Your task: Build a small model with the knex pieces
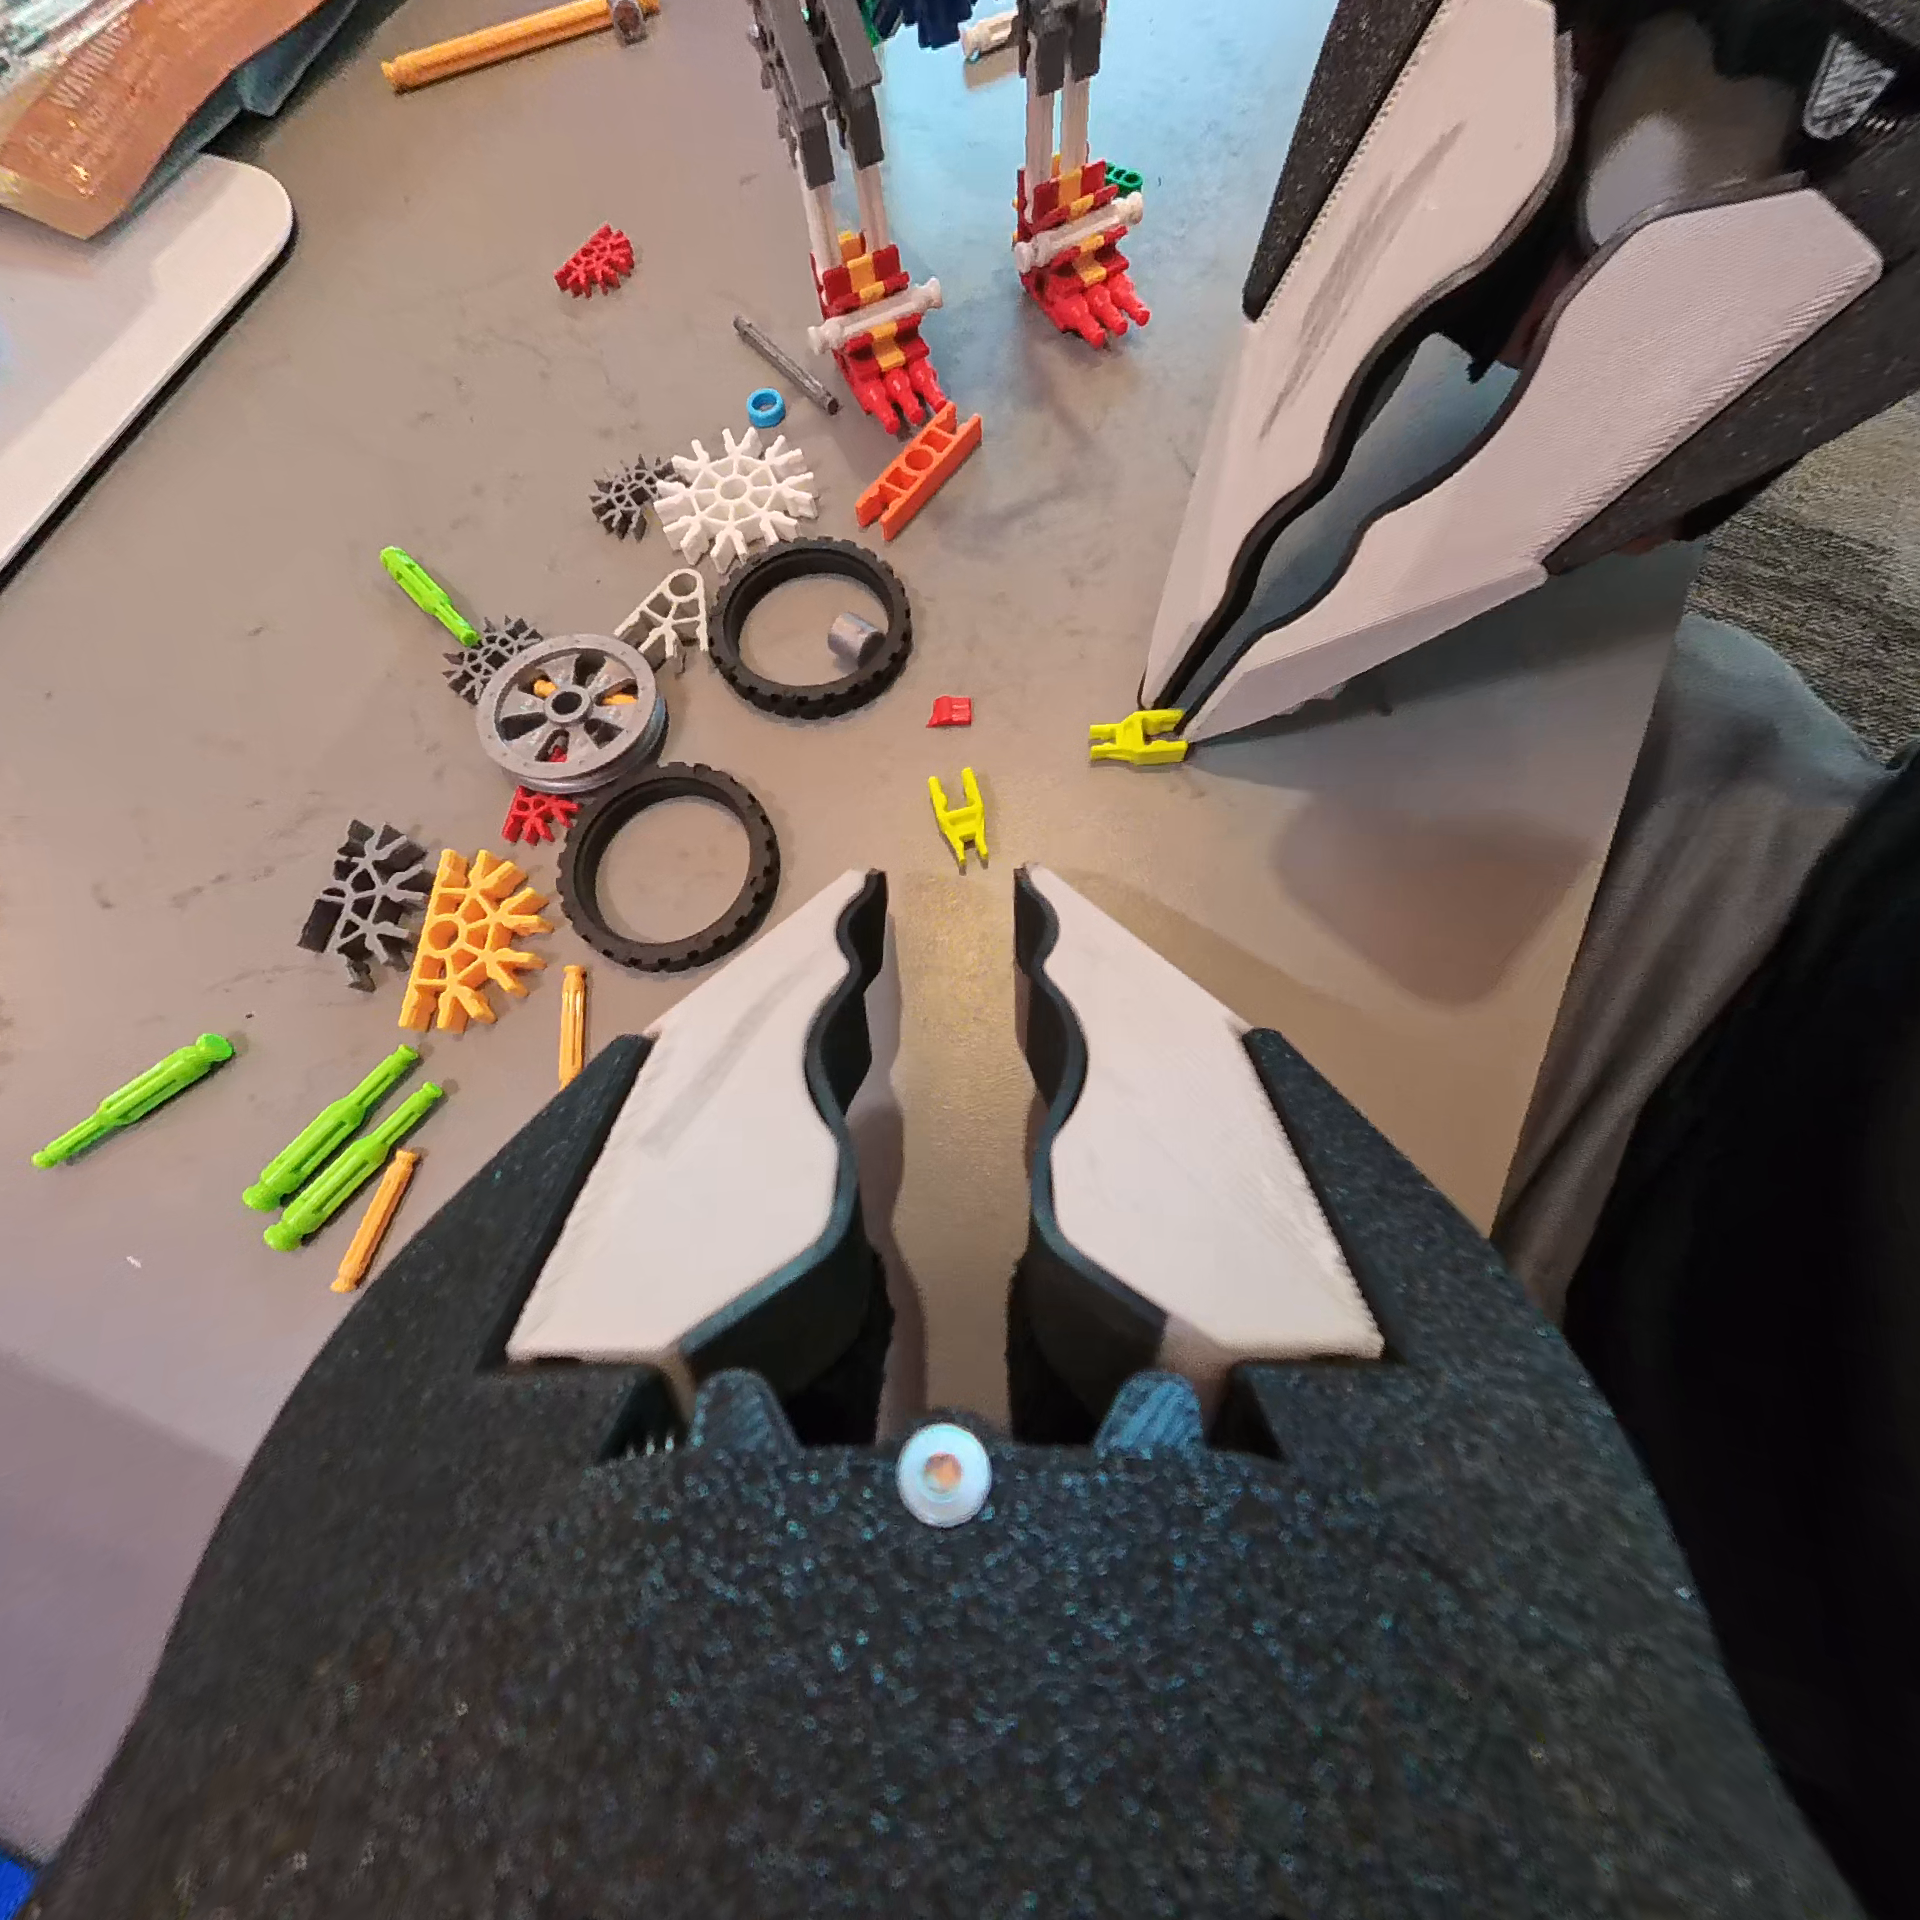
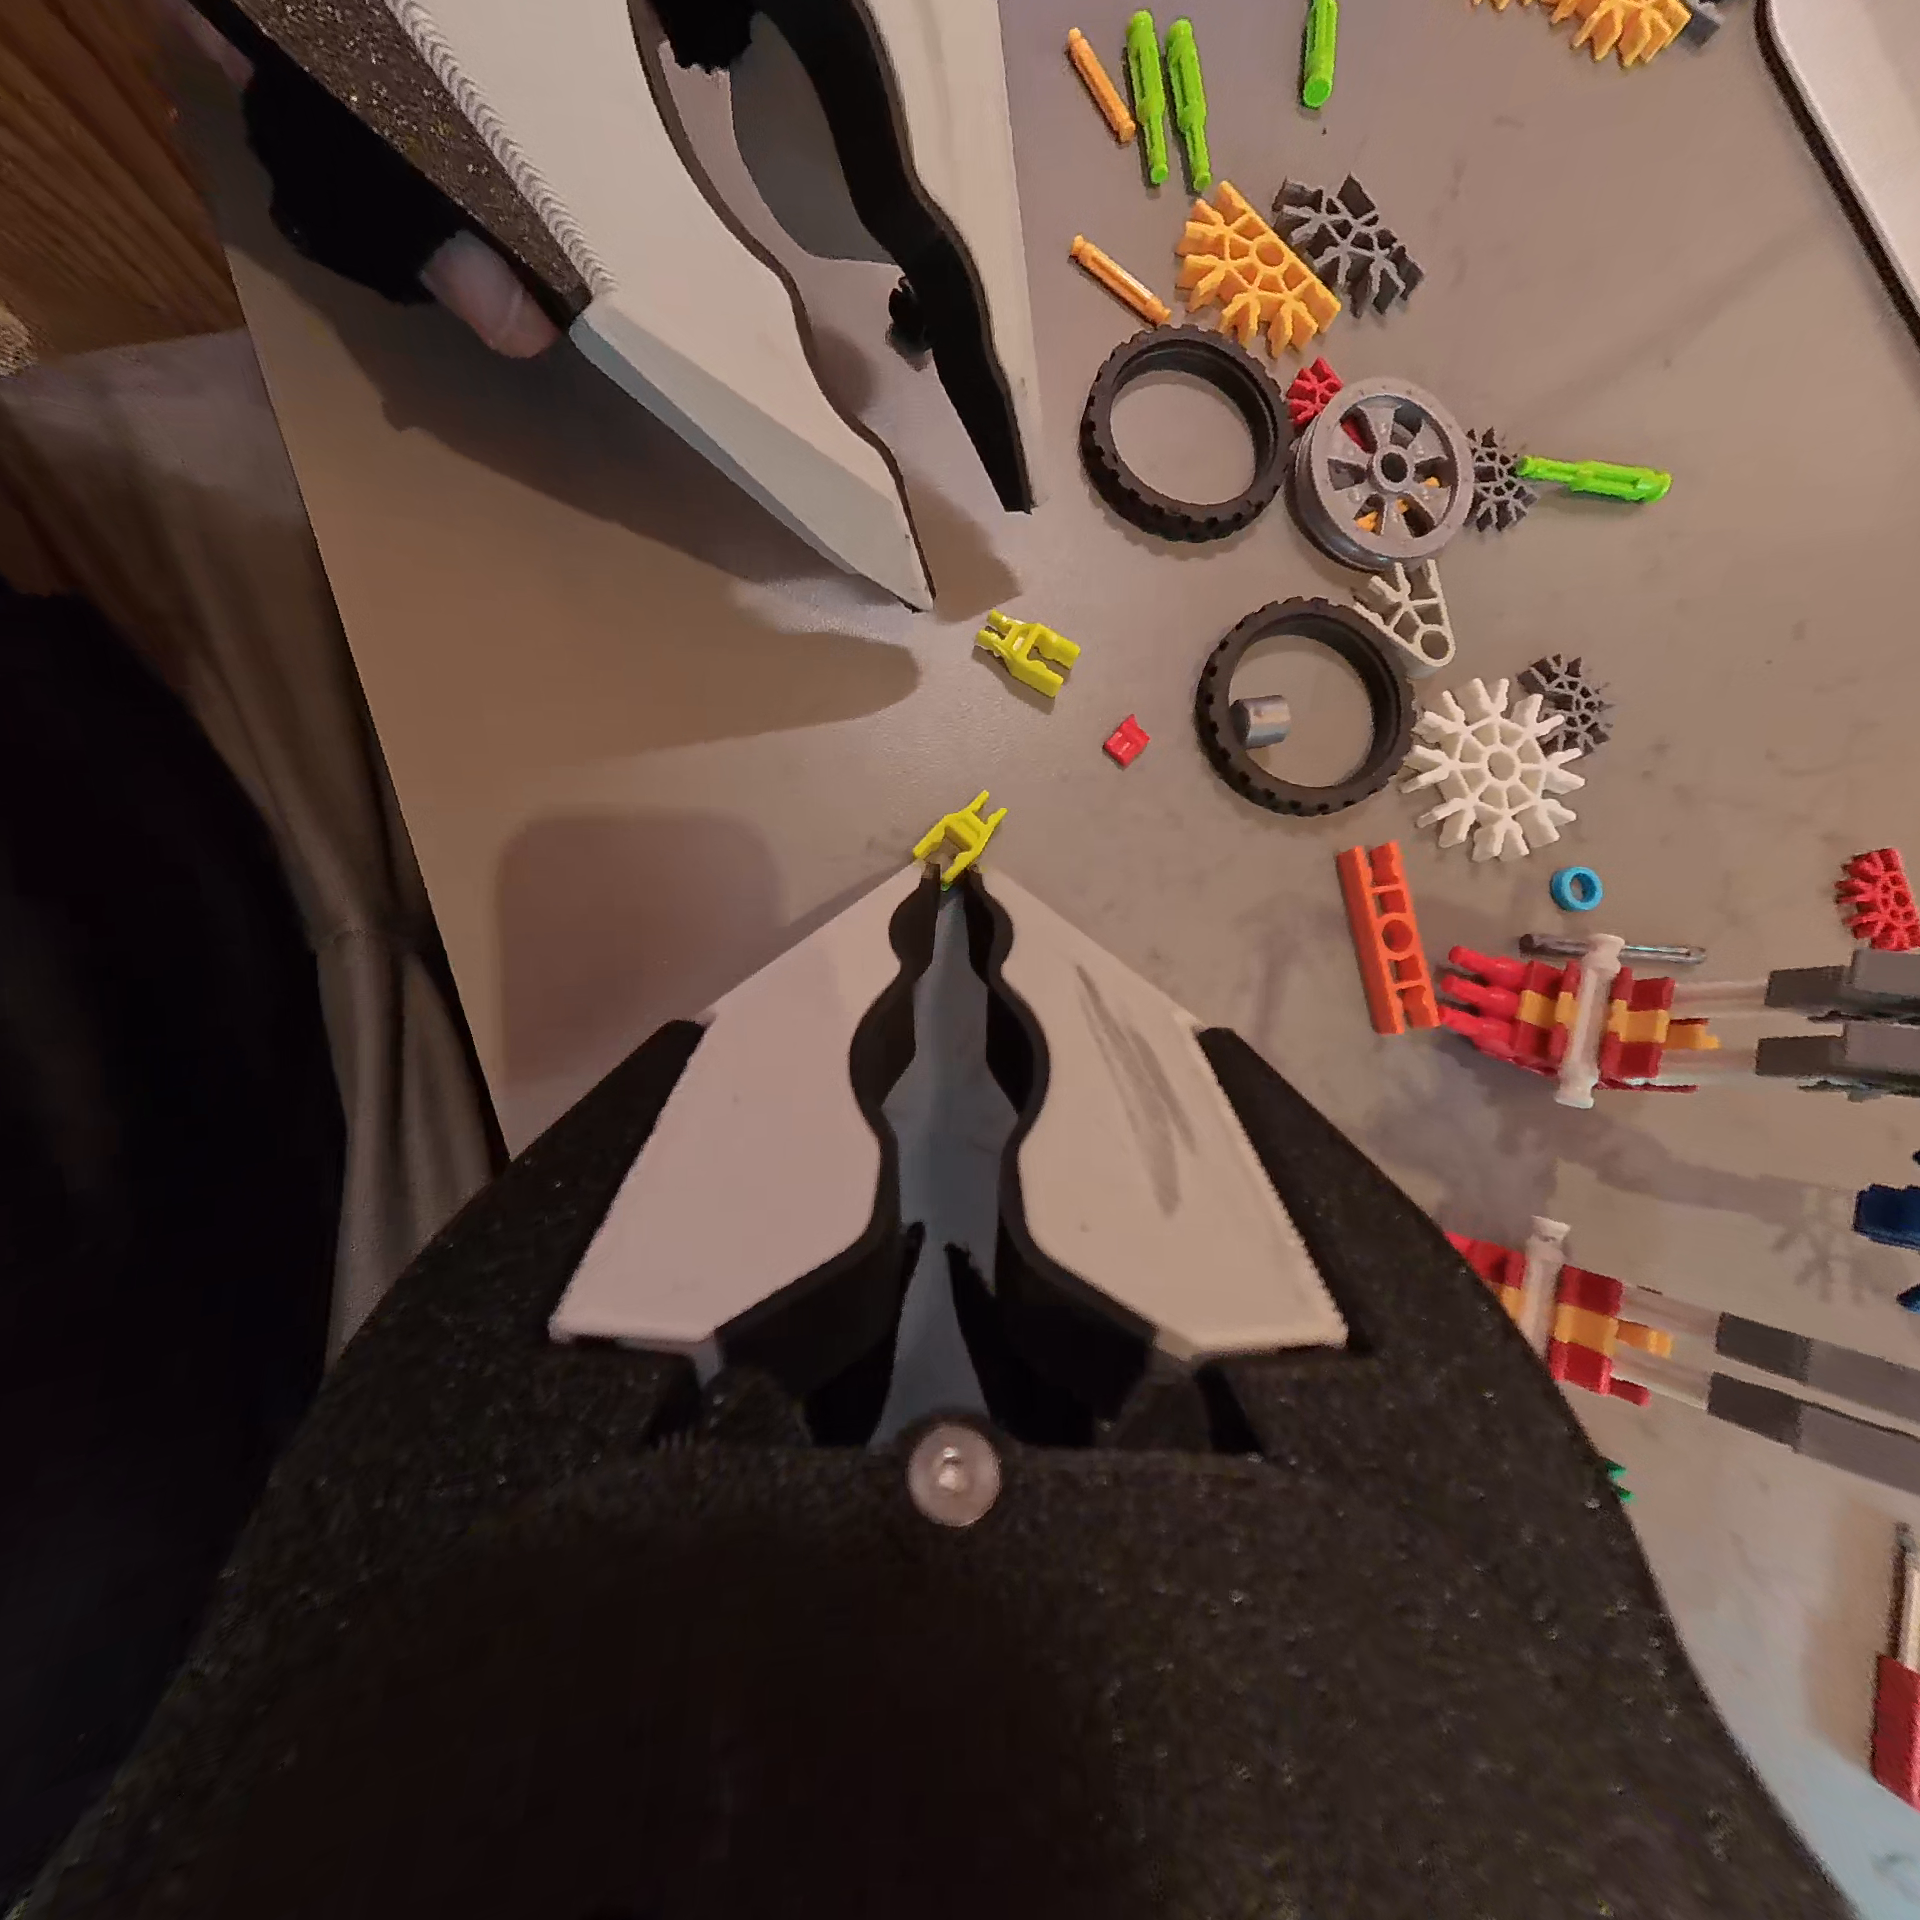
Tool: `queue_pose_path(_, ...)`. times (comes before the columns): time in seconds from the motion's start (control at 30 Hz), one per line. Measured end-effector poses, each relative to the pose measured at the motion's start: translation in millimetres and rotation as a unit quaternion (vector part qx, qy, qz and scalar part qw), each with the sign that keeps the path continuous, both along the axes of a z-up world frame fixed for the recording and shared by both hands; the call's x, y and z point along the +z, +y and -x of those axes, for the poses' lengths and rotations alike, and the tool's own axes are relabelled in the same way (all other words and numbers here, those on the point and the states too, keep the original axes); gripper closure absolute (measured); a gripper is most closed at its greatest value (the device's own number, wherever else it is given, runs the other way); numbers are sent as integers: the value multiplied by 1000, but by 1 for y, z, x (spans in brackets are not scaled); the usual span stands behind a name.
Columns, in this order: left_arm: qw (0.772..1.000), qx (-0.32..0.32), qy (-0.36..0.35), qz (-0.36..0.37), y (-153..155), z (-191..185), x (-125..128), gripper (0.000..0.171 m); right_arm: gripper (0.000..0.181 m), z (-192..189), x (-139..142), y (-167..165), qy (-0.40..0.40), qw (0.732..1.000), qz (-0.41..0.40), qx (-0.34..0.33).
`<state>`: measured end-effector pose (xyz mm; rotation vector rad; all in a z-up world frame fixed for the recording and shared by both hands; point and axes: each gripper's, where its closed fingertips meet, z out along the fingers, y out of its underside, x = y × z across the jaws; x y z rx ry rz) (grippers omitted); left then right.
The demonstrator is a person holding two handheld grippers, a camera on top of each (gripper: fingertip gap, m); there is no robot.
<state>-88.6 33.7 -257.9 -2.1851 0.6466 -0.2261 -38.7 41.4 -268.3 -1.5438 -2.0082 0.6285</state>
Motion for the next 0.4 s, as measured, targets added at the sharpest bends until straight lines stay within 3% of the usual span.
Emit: queue_pose_path(0.4,1000,-7,-1,-13,-2,-2,3,149,160,-4,9,-1,32,998,45,-32)
